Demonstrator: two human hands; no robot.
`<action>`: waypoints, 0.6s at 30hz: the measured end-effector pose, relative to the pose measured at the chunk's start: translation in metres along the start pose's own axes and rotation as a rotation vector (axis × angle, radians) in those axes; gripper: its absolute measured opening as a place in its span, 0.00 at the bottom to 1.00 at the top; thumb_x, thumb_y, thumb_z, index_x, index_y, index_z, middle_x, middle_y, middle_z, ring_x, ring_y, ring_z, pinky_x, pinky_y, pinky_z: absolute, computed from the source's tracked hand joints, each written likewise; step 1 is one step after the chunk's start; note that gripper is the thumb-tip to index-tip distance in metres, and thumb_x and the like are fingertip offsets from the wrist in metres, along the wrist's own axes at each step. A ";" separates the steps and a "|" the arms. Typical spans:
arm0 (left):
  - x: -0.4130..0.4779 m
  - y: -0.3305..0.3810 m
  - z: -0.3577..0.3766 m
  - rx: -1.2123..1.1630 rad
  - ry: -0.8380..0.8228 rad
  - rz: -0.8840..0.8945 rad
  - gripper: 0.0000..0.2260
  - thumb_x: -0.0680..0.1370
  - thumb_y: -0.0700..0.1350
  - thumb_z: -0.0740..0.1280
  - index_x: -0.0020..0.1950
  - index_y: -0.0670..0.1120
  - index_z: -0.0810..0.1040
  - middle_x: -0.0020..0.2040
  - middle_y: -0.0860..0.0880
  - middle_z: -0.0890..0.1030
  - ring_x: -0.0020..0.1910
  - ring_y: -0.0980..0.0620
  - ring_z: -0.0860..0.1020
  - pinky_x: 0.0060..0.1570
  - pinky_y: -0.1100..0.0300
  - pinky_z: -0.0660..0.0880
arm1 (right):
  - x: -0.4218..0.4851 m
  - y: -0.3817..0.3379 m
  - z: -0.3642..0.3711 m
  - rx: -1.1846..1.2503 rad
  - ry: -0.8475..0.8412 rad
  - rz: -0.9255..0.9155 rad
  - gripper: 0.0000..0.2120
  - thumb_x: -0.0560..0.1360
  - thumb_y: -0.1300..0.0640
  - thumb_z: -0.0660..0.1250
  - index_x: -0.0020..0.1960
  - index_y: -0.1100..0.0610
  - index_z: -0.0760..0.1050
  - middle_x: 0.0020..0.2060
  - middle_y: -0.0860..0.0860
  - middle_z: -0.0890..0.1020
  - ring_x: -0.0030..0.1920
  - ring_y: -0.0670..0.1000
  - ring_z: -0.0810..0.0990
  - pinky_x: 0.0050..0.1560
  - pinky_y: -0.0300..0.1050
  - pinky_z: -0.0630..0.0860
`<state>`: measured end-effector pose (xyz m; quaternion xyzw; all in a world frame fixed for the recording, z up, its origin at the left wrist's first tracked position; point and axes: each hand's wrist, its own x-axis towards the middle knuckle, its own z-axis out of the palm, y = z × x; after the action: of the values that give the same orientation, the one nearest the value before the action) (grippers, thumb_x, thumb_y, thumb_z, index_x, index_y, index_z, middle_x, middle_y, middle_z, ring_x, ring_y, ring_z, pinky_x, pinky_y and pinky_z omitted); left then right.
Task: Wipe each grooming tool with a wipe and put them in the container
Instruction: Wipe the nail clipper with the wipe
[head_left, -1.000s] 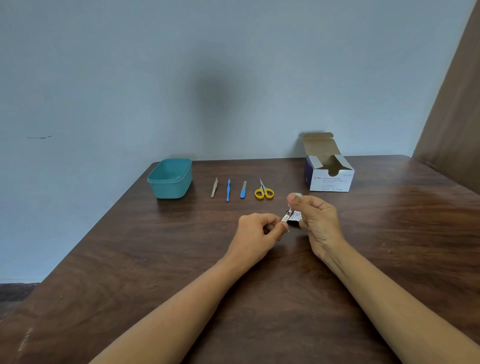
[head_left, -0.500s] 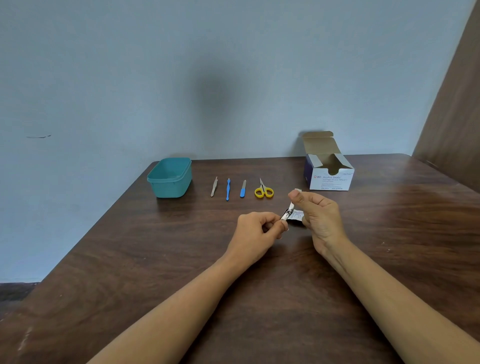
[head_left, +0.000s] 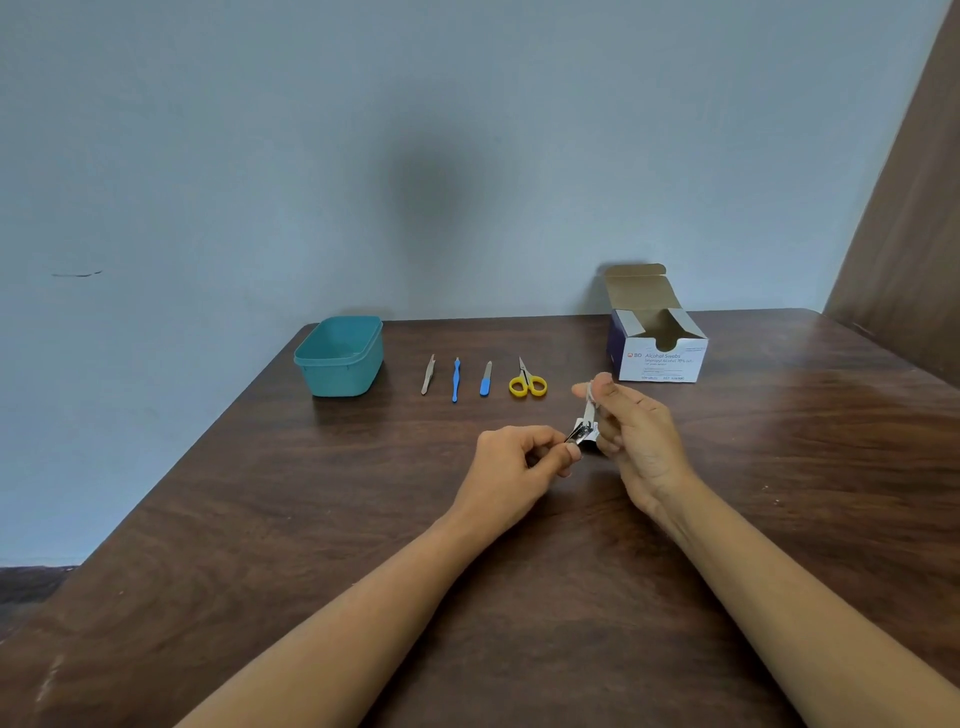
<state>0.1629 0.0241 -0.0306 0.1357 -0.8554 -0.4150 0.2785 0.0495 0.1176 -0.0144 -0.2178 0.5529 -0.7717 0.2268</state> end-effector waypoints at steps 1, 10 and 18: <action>0.000 0.000 0.000 -0.022 0.003 -0.008 0.07 0.78 0.47 0.68 0.45 0.45 0.84 0.36 0.50 0.84 0.37 0.51 0.81 0.39 0.61 0.76 | 0.000 0.000 -0.001 0.018 -0.016 0.008 0.14 0.76 0.49 0.65 0.50 0.59 0.83 0.22 0.46 0.63 0.25 0.43 0.58 0.26 0.35 0.57; 0.001 -0.002 -0.002 -0.286 0.083 -0.054 0.11 0.80 0.49 0.64 0.47 0.45 0.83 0.35 0.48 0.82 0.34 0.56 0.77 0.41 0.62 0.76 | 0.001 -0.001 0.000 0.141 -0.013 0.060 0.12 0.67 0.52 0.71 0.48 0.57 0.83 0.35 0.44 0.82 0.28 0.42 0.65 0.25 0.31 0.65; 0.001 -0.001 -0.004 -0.348 0.109 -0.054 0.12 0.82 0.47 0.60 0.46 0.45 0.80 0.32 0.53 0.78 0.32 0.59 0.73 0.36 0.67 0.71 | -0.003 0.002 0.002 -0.056 -0.133 0.096 0.09 0.67 0.52 0.72 0.44 0.55 0.84 0.34 0.50 0.75 0.31 0.43 0.67 0.32 0.35 0.66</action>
<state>0.1649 0.0201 -0.0293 0.1310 -0.7505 -0.5560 0.3324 0.0533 0.1175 -0.0163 -0.2483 0.5677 -0.7279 0.2934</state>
